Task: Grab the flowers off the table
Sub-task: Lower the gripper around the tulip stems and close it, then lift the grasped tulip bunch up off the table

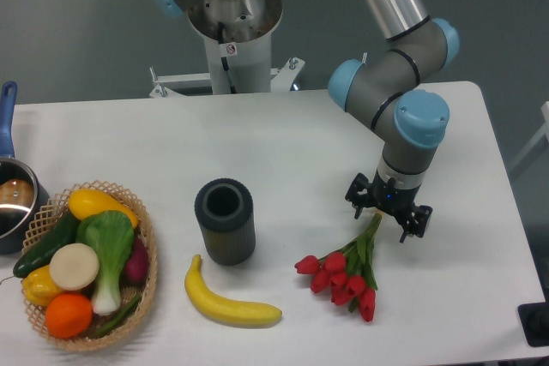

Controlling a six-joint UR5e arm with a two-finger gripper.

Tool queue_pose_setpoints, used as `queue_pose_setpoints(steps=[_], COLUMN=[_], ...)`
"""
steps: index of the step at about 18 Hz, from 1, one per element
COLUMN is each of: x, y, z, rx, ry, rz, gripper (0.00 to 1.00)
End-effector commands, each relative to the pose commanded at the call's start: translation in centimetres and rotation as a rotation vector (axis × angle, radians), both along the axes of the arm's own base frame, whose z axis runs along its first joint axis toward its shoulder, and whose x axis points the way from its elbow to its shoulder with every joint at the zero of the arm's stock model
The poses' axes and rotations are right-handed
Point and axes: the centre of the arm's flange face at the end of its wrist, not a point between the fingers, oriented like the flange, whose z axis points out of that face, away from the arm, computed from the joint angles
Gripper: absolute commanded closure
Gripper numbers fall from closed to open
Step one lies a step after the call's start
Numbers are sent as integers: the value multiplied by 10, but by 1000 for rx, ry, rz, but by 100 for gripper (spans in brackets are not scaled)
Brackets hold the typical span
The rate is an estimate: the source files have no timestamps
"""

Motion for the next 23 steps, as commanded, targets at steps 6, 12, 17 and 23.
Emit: queue_pose_setpoints(steps=[6, 12, 17, 23], x=[2, 2, 1, 1], y=[2, 6, 7, 7], z=[-7, -9, -7, -7], rx=[-5, -6, -5, -4], ry=[-10, -9, -9, -9], rz=[-5, -9, -2, 6], gripper=[2, 33, 53, 76])
